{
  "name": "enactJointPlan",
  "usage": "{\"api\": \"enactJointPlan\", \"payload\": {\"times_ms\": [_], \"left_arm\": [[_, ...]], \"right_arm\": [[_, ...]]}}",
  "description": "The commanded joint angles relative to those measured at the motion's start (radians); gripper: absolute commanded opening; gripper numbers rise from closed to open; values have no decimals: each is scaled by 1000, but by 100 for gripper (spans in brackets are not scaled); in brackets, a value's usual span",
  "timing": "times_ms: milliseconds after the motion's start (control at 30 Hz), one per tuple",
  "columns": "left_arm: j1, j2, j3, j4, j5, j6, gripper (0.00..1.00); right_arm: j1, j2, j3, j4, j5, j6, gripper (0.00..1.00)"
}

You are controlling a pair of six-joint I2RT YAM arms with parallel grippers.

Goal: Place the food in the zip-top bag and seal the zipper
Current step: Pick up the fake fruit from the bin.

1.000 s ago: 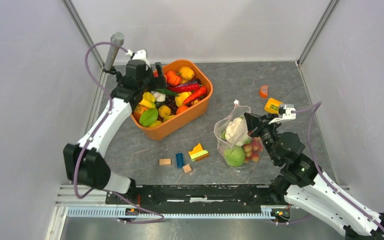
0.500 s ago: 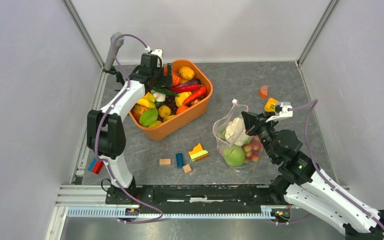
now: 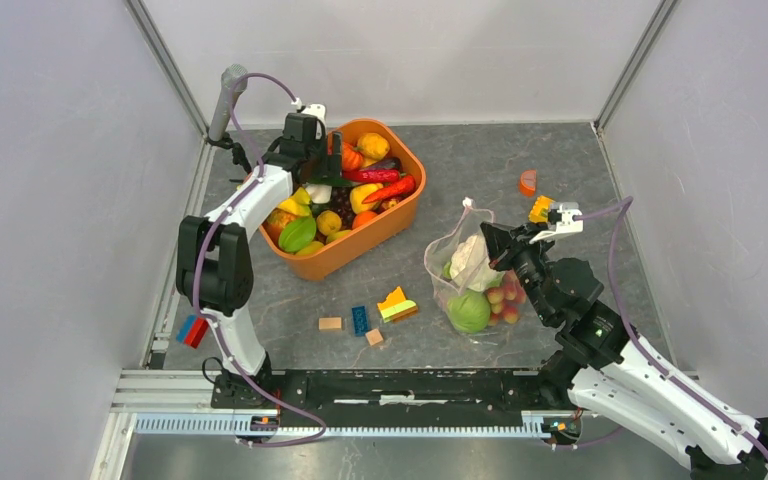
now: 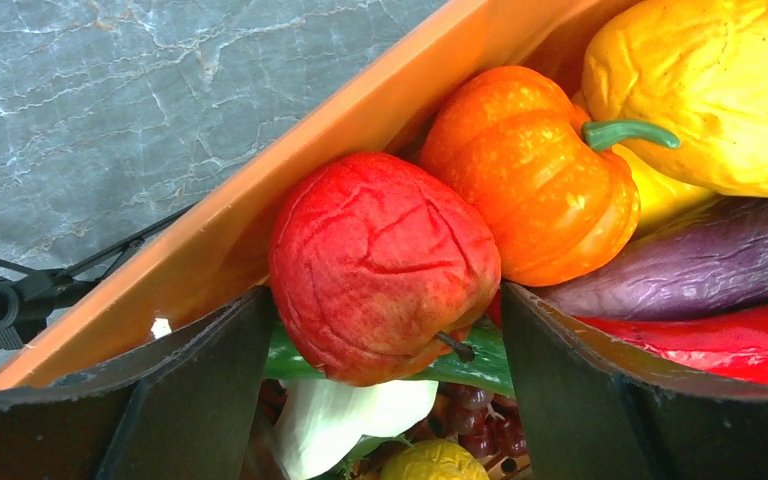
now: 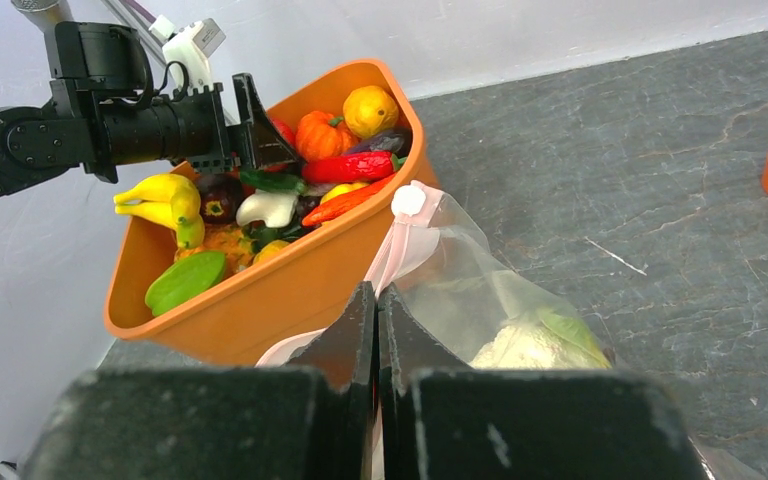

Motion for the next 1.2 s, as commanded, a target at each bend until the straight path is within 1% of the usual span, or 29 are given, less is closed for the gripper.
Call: {"api": "enactJointPlan", "payload": {"times_ms": [0, 33, 67, 133, 167, 233, 267, 367, 467, 567, 667, 767, 867, 967, 1033, 1167], "left_arm": [[3, -37, 18, 68, -46, 15, 87], [3, -35, 17, 71, -46, 13, 87], [3, -35, 15, 75, -47, 8, 83], [3, -41, -2, 94, -37, 3, 73], [3, -47, -10, 103, -30, 0, 71], [3, -54, -24, 110, -22, -2, 62], [3, -60, -30, 108, -21, -5, 59], [4, -101, -68, 116, -13, -19, 45], [3, -160, -120, 145, 27, -44, 43], [2, -210, -140, 147, 164, -49, 42], [2, -254, -169, 140, 228, -94, 39], [2, -307, -226, 173, 268, -139, 38], [2, -351, -263, 192, 379, -127, 38], [2, -387, -278, 188, 453, -126, 38], [-2, -414, -292, 194, 526, -148, 38], [-40, -488, -327, 227, 603, -183, 38]], "right_arm": [[2, -11, 42, 54, -10, -4, 0], [2, -11, 41, 54, -11, -3, 0], [2, -14, 41, 54, -11, -1, 0], [2, -17, 37, 54, -13, 2, 0], [2, -19, 34, 54, -13, 5, 0], [2, -20, 30, 56, -17, 10, 0], [2, -21, 29, 56, -19, 12, 0], [2, -22, 28, 56, -27, 15, 0], [2, -22, 24, 59, -27, 22, 0], [1, -19, 19, 60, -32, 29, 0], [2, -13, 19, 53, -39, 30, 0], [2, -12, 13, 51, -38, 34, 0], [3, -11, 10, 58, -40, 38, 0], [2, -7, 11, 70, -49, 42, 0], [2, -7, 8, 85, -59, 43, 0], [2, -2, 2, 103, -61, 48, 0]]}}
